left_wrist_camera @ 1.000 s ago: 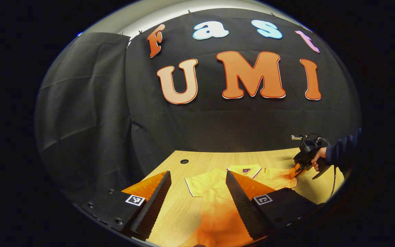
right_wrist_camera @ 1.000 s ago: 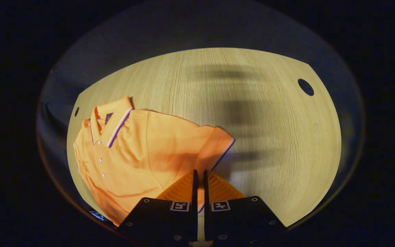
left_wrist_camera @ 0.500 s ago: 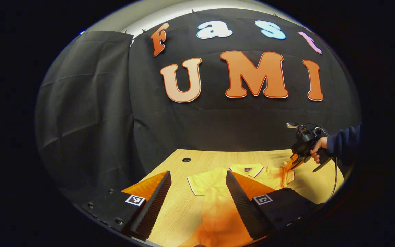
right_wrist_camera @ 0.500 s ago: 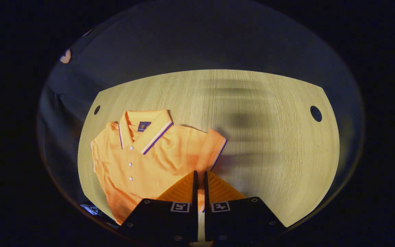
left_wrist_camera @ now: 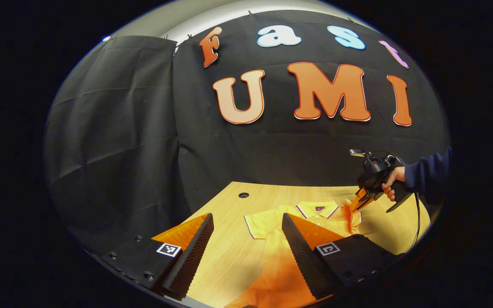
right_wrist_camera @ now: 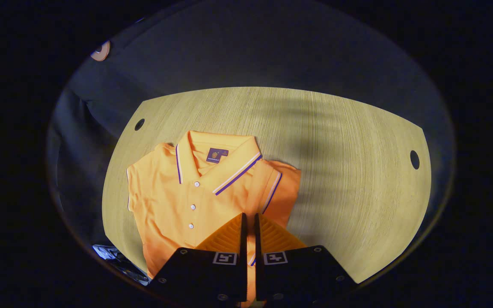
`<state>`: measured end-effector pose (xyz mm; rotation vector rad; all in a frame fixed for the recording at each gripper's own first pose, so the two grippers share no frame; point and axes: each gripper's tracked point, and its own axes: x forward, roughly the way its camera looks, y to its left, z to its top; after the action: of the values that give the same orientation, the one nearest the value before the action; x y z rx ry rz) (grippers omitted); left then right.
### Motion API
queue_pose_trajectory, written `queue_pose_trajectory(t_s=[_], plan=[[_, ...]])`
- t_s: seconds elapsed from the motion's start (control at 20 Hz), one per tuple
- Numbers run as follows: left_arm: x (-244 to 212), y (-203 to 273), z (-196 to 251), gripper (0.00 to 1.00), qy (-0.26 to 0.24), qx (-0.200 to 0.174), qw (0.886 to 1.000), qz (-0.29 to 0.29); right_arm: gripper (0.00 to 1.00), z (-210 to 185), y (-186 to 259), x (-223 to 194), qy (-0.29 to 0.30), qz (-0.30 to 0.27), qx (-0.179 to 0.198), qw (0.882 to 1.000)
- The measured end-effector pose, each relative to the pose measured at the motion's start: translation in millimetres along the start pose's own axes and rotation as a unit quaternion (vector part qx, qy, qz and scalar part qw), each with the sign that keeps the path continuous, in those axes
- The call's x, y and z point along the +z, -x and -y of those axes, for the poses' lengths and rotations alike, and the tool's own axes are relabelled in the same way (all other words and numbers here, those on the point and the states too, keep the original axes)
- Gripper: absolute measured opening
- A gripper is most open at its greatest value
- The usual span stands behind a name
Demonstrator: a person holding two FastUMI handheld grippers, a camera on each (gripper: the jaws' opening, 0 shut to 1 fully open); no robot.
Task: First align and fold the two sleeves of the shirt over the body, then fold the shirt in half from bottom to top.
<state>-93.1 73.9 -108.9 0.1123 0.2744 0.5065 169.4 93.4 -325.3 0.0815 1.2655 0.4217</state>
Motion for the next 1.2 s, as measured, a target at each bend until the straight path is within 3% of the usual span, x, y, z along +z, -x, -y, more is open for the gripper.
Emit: queue_pose_trajectory(t_s=[0.25,0.45,0.75,0.8,0.85,0.9,1.05,1.1,1.15,1.2], plan=[[-7.5,1.1,-13.3,0.98,0.007,0.019,1.0,-0.011,0.08,-22.2,-13.1,2.0,0.001,0.0,0.017,1.0],[-12.7,-2.3,-22.5,0.98,0.014,0.021,1.0,-0.019,0.16,-33.9,-13.6,2.2,-0.012,-0.003,0.032,0.999],[-28.0,-56.5,-33.2,0.99,0.037,-0.033,0.997,-0.056,0.64,-39.8,6.7,1.6,-0.022,0.029,0.021,0.999],[-29.7,-70.3,-34.9,0.99,0.039,-0.045,0.996,-0.063,0.62,-38.3,11.3,0.4,-0.03,0.034,0.018,0.999],[-31.6,-82.7,-36.7,0.98,0.039,-0.057,0.995,-0.069,0.72,-38.6,15.9,-1.8,-0.044,0.041,0.011,0.998],[-34.5,-96.6,-39.5,0.98,0.038,-0.069,0.994,-0.077,0.71,-39.7,21.4,-3.2,-0.055,0.05,0.01,0.997],[-41.8,-135.3,-35.3,0.99,0.032,-0.103,0.988,-0.106,0.8,-37.7,33.9,-10.5,-0.079,0.072,-0.007,0.994],[-45.0,-147.0,-34.4,0.98,0.029,-0.112,0.986,-0.119,0.76,-36.1,37.4,-13.0,-0.088,0.079,-0.014,0.993],[-51.0,-159.1,-31.5,0.98,0.027,-0.12,0.983,-0.134,0.84,-36.6,43.6,-16.5,-0.096,0.085,-0.019,0.992],[-58.8,-170.3,-25.5,0.97,0.027,-0.134,0.979,-0.149,0.87,-36.7,48.4,-19.7,-0.103,0.091,-0.023,0.99]])
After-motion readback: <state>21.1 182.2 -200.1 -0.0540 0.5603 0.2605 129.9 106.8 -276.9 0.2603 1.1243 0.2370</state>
